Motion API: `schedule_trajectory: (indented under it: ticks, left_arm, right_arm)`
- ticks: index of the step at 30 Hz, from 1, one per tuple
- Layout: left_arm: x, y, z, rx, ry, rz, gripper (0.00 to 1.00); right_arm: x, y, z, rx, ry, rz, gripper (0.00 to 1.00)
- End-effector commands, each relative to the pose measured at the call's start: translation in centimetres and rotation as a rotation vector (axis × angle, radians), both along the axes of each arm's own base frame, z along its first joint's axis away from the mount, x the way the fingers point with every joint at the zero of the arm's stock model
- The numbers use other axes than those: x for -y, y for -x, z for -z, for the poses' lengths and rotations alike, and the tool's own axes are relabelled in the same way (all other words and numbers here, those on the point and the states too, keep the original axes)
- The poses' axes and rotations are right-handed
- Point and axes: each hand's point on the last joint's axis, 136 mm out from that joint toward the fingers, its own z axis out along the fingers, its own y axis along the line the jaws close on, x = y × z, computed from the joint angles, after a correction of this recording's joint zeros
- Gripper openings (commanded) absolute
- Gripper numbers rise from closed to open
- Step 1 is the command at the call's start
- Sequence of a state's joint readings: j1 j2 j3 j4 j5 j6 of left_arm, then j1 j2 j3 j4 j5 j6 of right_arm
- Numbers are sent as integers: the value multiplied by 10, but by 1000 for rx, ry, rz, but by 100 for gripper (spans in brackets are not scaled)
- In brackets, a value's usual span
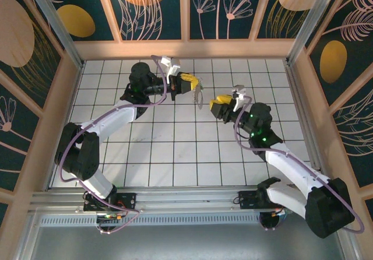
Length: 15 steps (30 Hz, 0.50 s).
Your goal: Put the keys on the keyring
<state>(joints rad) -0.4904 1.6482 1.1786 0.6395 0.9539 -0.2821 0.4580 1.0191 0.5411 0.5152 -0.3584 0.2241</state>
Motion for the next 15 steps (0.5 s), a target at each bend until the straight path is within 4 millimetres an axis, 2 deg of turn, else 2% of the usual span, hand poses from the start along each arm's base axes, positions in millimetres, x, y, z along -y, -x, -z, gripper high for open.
schedule_trajectory:
  ticks: [1,8,15]
  left_arm:
    - [-3,10,-22,60,30,0,0]
    - [-1,9,-20,53,21,16,0]
    - [0,11,-19,50,17,36,0]
  right_arm:
    - [-4,-4,-8,45,23,33,45]
    - [-7,0,2,44,29,41,45]
    - [-12,-5,0,69,37,40,45]
